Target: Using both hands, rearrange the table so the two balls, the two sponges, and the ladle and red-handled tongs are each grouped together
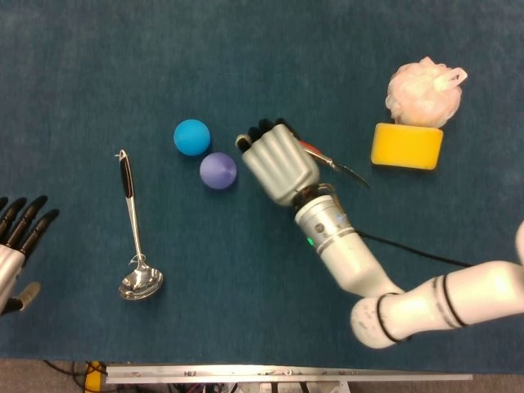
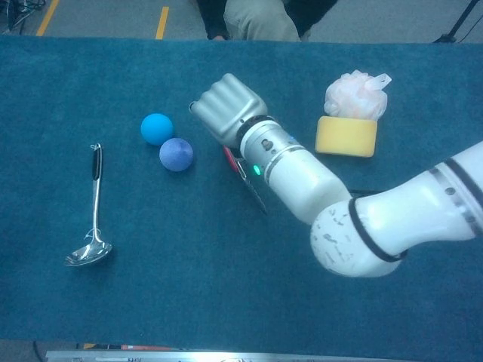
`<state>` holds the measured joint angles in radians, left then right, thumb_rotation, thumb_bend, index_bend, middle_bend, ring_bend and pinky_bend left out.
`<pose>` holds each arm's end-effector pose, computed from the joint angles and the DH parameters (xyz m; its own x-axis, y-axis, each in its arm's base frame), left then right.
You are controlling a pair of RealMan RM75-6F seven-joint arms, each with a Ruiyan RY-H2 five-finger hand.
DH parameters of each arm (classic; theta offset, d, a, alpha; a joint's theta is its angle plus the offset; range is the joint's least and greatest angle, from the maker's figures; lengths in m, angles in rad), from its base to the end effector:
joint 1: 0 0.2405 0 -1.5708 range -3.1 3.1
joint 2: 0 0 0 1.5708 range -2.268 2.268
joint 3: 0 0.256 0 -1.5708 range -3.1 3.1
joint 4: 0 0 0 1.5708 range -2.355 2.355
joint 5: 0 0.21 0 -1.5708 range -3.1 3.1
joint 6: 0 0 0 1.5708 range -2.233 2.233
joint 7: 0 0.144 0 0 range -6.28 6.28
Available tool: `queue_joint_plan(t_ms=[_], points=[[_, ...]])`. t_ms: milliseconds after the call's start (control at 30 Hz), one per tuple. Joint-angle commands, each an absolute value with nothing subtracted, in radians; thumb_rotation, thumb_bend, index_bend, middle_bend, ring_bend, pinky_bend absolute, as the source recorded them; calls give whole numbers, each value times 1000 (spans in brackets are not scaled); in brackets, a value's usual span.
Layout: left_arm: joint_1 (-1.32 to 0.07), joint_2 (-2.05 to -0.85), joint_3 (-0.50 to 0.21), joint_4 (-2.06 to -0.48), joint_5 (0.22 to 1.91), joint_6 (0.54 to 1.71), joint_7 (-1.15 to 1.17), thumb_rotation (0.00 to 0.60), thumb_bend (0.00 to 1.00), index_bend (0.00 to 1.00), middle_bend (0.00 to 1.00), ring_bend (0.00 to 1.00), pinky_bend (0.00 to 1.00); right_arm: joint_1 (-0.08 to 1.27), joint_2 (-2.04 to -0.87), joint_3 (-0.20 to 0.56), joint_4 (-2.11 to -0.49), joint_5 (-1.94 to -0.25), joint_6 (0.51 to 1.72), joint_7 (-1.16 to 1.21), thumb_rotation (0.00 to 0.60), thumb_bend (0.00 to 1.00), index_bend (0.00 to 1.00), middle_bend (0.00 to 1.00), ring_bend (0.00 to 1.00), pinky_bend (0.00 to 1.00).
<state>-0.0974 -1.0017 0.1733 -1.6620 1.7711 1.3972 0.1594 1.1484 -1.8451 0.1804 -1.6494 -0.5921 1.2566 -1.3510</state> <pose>-0.2988 0.1267 0.1396 0.6216 0.2442 0.7443 0.7774 -0.3088 -0.5480 0.0009 -0.2964 -0.0896 0.8625 -0.0073 0.5060 -0.4307 -0.5358 0.7262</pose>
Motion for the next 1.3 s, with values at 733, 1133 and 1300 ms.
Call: queue_joint_plan(t_ms=[733, 1133, 1300], points=[[-104, -1014, 177, -1659, 1781, 1378, 159, 600, 223, 0, 0, 0, 34, 1021, -1603, -55, -1834, -626, 1291, -1322, 600, 0, 263, 339, 294, 503], [-109, -1015, 179, -1666, 1789, 1375, 164, 600, 223, 0, 0, 0, 34, 1018, -1654, -36, -1795, -562, 1343, -1408, 600, 0, 263, 407, 357, 524], [-109, -1013, 181, -1668, 1790, 1374, 165, 600, 223, 0, 0, 0, 34, 1019, -1689, -27, -1745, -526, 1332, -1425, 600, 0, 263, 407, 357, 529]])
